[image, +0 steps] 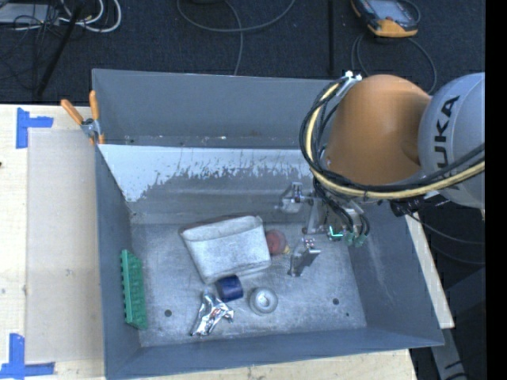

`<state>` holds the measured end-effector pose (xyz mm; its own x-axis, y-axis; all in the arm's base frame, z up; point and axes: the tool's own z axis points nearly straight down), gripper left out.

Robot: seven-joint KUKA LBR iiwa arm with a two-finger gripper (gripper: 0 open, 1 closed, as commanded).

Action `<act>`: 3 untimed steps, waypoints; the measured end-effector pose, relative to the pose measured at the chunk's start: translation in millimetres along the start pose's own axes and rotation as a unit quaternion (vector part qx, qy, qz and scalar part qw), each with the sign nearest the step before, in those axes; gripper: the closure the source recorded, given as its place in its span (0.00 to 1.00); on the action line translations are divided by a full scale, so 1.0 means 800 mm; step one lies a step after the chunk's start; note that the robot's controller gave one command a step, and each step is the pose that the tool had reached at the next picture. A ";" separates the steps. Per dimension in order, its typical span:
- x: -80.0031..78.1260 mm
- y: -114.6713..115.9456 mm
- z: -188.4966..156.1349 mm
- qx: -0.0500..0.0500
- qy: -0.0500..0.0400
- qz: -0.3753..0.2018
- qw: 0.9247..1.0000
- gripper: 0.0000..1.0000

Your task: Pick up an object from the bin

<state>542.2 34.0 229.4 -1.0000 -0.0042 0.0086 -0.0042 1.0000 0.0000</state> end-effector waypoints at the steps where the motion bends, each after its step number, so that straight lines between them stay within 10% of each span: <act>1: -0.070 0.048 0.174 0.000 -0.004 -0.060 0.998 0.00; 2: -0.066 0.049 0.177 0.000 0.004 -0.060 0.998 1.00; 3: -0.068 0.045 0.048 0.001 -0.008 -0.100 0.995 1.00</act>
Offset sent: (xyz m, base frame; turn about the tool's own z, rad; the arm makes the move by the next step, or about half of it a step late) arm 0.0576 0.0407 -0.1505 -0.1217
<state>596.1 69.8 190.6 -0.9791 -0.2032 -0.0075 -0.2032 0.9791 -0.0010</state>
